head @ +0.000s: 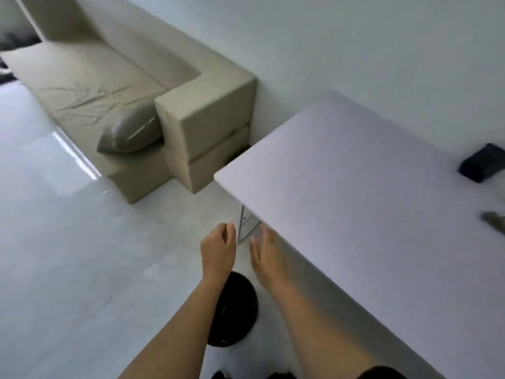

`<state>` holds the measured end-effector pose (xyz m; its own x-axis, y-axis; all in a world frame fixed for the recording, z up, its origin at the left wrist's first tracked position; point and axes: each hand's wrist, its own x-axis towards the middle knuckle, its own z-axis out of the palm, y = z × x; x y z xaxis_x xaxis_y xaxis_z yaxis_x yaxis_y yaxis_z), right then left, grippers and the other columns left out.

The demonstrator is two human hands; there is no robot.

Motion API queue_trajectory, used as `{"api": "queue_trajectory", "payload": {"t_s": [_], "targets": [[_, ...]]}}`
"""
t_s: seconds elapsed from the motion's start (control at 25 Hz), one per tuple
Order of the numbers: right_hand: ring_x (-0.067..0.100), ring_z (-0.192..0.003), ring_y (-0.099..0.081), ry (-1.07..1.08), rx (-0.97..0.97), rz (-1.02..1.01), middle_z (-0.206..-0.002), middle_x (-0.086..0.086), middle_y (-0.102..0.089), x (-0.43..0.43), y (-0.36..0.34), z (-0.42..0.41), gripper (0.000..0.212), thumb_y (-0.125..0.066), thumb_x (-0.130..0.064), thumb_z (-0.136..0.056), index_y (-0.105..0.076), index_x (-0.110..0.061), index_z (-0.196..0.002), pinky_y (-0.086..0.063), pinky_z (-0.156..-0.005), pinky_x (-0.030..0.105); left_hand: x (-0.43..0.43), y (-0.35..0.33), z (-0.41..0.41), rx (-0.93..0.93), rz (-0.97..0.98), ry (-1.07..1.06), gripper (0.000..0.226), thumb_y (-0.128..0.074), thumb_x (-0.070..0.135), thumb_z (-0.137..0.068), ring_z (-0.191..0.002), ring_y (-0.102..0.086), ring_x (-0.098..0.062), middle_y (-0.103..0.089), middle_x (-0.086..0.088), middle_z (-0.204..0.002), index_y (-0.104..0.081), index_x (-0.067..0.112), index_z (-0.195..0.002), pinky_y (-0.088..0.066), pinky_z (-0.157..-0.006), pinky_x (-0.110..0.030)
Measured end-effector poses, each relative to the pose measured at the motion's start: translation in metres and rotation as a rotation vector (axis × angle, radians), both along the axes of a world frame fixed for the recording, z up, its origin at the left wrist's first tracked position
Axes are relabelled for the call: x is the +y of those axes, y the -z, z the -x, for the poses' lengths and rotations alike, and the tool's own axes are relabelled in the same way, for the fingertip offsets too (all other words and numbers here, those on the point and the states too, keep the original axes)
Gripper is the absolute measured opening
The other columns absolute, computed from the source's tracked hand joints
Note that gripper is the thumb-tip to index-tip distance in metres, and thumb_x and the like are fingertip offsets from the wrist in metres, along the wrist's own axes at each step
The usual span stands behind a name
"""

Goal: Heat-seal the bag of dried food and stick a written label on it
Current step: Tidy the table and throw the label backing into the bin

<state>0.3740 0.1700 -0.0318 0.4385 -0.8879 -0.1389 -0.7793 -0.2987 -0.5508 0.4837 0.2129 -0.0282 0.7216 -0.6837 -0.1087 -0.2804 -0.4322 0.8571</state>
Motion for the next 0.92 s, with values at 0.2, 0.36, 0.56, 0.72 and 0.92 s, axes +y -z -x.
{"api": "queue_trajectory", "payload": {"t_s": [0.2, 0.36, 0.56, 0.72, 0.92], "targets": [[0.022, -0.130, -0.040, 0.279, 0.031, 0.276, -0.146, 0.003, -0.039, -0.073, -0.111, 0.084, 0.050, -0.029, -0.043, -0.098, -0.030, -0.018, -0.141, -0.037, -0.103, 0.036, -0.094, -0.109, 0.080, -0.073, 0.015, 0.424, 0.046, -0.031, 0.040, -0.099, -0.116, -0.058, -0.025, -0.062, -0.008, -0.126, -0.058, 0.012, -0.124, -0.043, -0.101, -0.037], [0.026, -0.136, -0.031, 0.568, 0.068, 0.367, -0.151, 0.008, -0.031, -0.111, -0.151, 0.215, 0.052, -0.029, -0.040, -0.098, -0.027, -0.013, -0.143, -0.028, -0.109, 0.040, -0.151, -0.158, 0.183, -0.149, 0.102, 0.751, 0.051, -0.025, 0.037, -0.101, -0.136, -0.037, -0.025, -0.040, -0.009, -0.148, -0.036, 0.008, -0.142, -0.026, -0.112, -0.033], [0.027, -0.139, -0.026, 0.841, 0.162, 0.397, -0.153, 0.011, -0.025, -0.130, -0.154, 0.396, 0.057, -0.031, -0.042, -0.097, -0.024, -0.011, -0.145, -0.023, -0.111, 0.040, -0.209, -0.157, 0.341, -0.182, 0.119, 1.023, 0.054, -0.025, 0.037, -0.101, -0.143, -0.022, -0.023, -0.023, -0.009, -0.156, -0.023, 0.009, -0.147, -0.017, -0.116, -0.034], [0.029, -0.140, -0.027, 1.008, 0.232, 0.339, -0.152, 0.014, -0.028, -0.135, -0.120, 0.543, 0.076, -0.012, -0.058, -0.087, -0.028, -0.009, -0.144, -0.023, -0.112, 0.043, -0.244, -0.126, 0.483, -0.165, 0.058, 1.163, 0.055, -0.026, 0.037, -0.101, -0.143, -0.022, -0.024, -0.021, -0.011, -0.156, -0.021, 0.008, -0.148, -0.018, -0.116, -0.035], [0.036, -0.131, -0.042, 1.190, 0.306, 0.254, -0.142, 0.020, -0.043, -0.129, -0.075, 0.677, 0.088, -0.016, -0.068, -0.084, -0.039, -0.002, -0.138, -0.036, -0.105, 0.050, -0.274, -0.091, 0.618, -0.174, -0.092, 1.292, 0.054, -0.026, 0.033, -0.101, -0.142, -0.023, -0.027, -0.022, -0.014, -0.155, -0.020, 0.005, -0.147, -0.018, -0.115, -0.036]]}}
